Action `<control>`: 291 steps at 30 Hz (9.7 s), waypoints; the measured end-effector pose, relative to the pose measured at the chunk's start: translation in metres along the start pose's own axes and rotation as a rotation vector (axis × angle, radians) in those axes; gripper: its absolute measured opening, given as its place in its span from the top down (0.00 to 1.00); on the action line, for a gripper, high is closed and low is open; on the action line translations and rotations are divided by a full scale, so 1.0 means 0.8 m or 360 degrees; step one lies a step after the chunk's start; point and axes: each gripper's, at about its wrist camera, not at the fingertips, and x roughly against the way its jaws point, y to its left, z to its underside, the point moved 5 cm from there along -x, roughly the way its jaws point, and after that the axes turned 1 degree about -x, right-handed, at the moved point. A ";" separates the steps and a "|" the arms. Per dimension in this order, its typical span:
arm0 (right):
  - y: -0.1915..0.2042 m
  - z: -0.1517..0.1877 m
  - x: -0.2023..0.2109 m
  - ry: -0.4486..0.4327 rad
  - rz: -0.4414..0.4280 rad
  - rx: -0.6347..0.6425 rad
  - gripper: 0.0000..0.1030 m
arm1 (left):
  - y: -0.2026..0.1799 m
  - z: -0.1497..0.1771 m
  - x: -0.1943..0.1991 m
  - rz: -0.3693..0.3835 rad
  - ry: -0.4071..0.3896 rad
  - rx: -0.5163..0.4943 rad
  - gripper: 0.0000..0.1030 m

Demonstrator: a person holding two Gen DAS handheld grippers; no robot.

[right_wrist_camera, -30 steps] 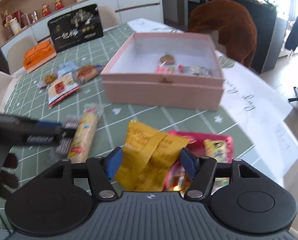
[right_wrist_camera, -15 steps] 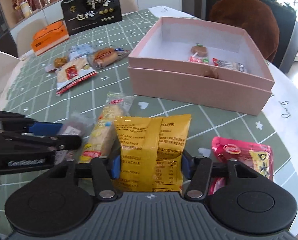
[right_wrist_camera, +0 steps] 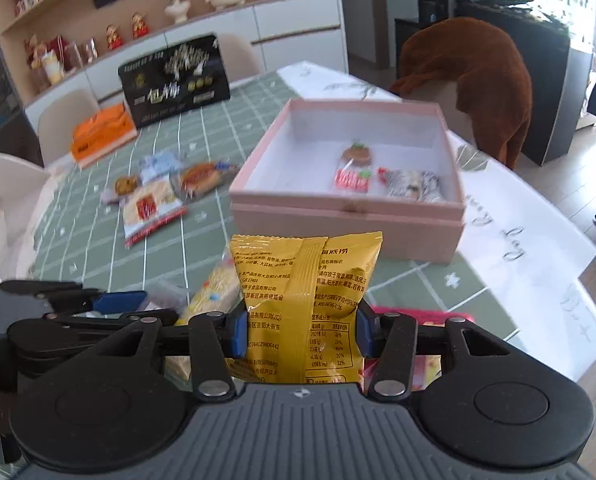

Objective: Organize snacks

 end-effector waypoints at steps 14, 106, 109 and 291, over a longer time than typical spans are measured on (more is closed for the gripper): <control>-0.063 -0.161 -0.026 -0.0199 0.0222 -0.0092 0.37 | 0.003 -0.234 -0.028 0.0485 -0.0268 0.0265 0.56; 0.122 -0.011 -0.092 0.0255 -0.0151 0.0175 0.41 | 0.174 -0.005 -0.020 0.0220 0.0088 0.0764 0.65; 0.155 -0.034 -0.106 0.0181 -0.0178 0.0276 0.40 | 0.200 -0.001 0.000 0.0030 0.0053 0.0768 0.64; -0.029 -0.068 0.029 -0.0078 0.0127 -0.0003 0.43 | -0.001 -0.045 0.009 0.0170 -0.0008 -0.0159 0.86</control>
